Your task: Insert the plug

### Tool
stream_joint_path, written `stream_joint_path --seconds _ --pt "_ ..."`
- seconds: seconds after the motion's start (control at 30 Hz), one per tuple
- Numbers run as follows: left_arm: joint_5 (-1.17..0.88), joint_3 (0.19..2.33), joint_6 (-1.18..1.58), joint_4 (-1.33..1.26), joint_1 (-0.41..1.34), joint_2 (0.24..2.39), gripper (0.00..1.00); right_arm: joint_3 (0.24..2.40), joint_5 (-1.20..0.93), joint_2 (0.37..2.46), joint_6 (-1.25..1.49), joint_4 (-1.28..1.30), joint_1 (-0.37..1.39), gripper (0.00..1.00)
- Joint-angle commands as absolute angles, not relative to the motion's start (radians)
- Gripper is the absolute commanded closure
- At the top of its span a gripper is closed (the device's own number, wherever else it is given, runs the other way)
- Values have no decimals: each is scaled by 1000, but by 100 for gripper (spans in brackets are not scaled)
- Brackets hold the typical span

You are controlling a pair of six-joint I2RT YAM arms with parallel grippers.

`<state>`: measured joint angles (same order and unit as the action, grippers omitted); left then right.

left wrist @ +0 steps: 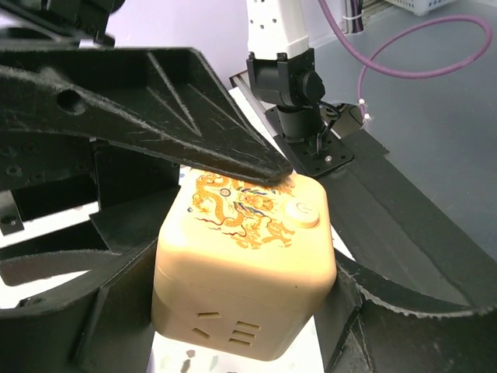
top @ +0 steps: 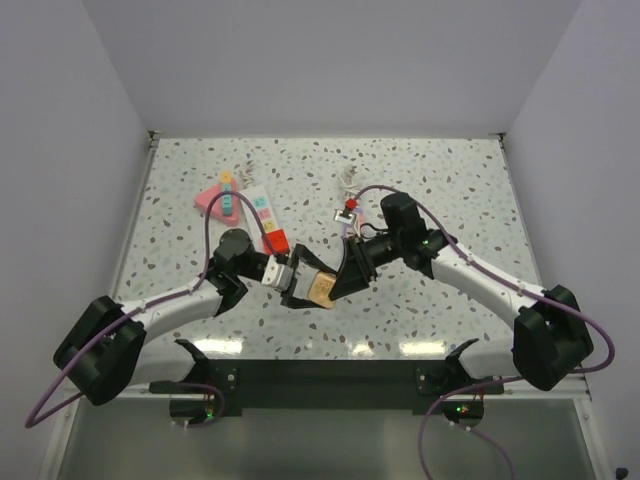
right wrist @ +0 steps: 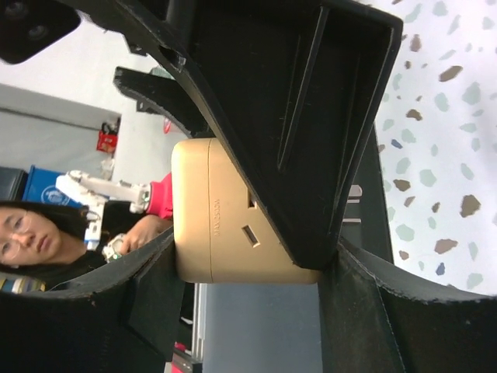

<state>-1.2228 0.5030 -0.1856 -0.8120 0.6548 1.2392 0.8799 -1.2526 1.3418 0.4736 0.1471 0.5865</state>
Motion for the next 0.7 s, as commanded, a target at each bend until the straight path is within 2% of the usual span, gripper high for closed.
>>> stream_joint_path --seconds 0.0,0.23,0.3,0.53,0.67 --pt "-1159 495 -82 -867 666 1268 100 931 -1074 1341 403 137 581 36" --pt "-1049 561 36 -911 664 1408 100 965 -884 1312 391 176 571 20" --pt "-1026 571 51 -919 664 1440 100 986 -829 1295 370 230 568 12" --pt "-835 594 121 -934 663 1477 100 1032 -403 1152 374 342 557 10" --pt "-709 606 192 -979 663 1500 100 1017 -293 1077 429 293 558 10"
